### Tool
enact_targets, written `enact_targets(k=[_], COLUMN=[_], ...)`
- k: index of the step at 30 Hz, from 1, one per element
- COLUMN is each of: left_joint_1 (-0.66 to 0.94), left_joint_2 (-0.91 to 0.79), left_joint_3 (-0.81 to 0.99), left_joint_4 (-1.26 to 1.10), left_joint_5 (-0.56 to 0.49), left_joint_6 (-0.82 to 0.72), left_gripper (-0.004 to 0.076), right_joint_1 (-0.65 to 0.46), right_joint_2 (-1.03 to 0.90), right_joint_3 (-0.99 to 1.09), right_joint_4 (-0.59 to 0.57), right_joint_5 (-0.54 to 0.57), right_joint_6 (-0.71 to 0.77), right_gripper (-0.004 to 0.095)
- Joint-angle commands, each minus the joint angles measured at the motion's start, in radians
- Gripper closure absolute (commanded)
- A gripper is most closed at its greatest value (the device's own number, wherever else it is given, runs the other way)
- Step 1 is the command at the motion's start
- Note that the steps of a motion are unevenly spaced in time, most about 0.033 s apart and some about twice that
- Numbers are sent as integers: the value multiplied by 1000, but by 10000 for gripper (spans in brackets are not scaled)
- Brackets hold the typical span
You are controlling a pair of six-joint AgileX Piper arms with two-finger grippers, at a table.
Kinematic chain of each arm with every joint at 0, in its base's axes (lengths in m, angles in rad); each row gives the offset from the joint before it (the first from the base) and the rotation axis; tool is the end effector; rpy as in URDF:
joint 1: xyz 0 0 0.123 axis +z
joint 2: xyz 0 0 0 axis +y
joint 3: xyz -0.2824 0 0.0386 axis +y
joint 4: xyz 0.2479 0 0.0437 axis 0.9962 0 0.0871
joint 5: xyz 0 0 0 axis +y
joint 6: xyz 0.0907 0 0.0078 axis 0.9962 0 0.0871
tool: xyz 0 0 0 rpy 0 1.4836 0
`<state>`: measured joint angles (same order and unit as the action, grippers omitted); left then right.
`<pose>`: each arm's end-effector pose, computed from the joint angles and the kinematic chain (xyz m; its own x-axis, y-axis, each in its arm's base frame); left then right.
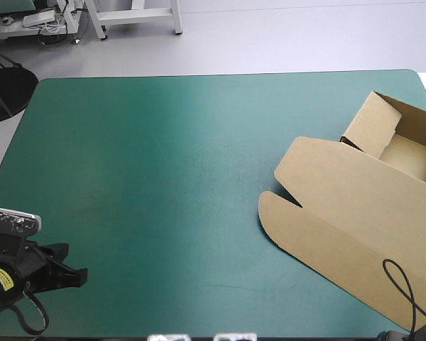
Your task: Fold the box
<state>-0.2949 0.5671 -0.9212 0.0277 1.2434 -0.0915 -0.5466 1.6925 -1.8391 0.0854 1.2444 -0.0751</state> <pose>0.0611 -0.0161 0.3687 -0.7079 0.1288 -0.6945 0.2154 0.9758 -0.0386 0.3111 -0.1807 0.4012 -0.7453 0.3979 -0.5349 0.4463 0.8938 0.0430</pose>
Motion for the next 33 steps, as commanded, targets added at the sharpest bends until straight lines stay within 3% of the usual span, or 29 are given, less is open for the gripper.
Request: enact_targets(k=[1,3,9,20,33], left_joint_1=[-2,-2,-2,-2,-2], left_joint_2=[8,2,-64,-283,-434], left_joint_3=[-24,-16,88,285,360], left_joint_4=[-3,-1,5,-10,-9], left_joint_5=[-57,-75,-185,-197,-163], left_joint_6=[6,19,29,28,37], left_gripper=[732,732,733,732,732], right_joint_1=[-4,-4,37,416,435], right_joint_2=[-143,-215,-427,-791,-1179], right_joint_3=[-8,14,157,571,1102], right_joint_4=[116,154,265,190,161], right_joint_5=[4,4,4,-18,-113], right_joint_6=[-42,-62,-80,-126,-147], right_gripper=[773,926,913,913,921])
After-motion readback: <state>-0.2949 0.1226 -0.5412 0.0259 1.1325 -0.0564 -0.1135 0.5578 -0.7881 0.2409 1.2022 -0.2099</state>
